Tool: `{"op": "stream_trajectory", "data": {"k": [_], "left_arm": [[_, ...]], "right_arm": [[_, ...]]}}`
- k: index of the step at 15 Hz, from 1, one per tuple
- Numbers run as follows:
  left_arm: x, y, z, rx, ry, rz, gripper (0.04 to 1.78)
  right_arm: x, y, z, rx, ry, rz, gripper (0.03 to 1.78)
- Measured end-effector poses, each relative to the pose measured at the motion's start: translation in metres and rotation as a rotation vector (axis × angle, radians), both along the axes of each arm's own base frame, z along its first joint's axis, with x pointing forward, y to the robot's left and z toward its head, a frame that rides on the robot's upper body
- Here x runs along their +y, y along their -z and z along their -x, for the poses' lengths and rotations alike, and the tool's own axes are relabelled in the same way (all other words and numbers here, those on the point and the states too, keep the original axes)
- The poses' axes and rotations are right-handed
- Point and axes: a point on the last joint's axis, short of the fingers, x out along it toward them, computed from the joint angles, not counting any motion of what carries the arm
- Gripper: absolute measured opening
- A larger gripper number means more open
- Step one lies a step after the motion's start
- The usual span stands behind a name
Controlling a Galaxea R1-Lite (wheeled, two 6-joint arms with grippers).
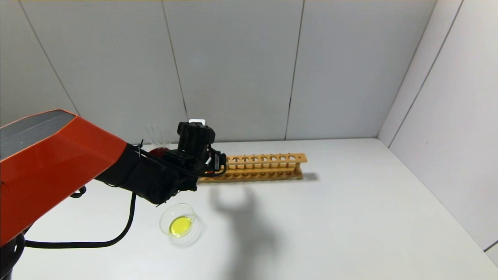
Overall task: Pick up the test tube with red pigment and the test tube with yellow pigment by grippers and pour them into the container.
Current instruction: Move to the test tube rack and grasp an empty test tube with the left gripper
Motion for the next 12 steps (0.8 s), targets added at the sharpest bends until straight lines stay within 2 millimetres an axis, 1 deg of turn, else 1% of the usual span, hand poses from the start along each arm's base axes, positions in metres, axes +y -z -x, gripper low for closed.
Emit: {"op": "stream_trajectory", "data": {"k": [2, 4, 12], "left_arm": [[0.0, -0.005, -0.008, -0.024, -0.017, 0.035, 1.75], [-0.003, -0.006, -0.014, -0.039, -0.028, 0.062, 1.75], [-0.001, 0.005, -0.031, -0.037, -0.047, 0.061, 1.74]], "right_arm": [[0.0, 0.0, 0.0, 0.0, 0.0, 0.0, 1.75], [0.0, 0.0, 0.0, 0.0, 0.0, 0.0, 1.75], [0.0, 0.0, 0.0, 0.0, 0.0, 0.0, 1.75]]}}
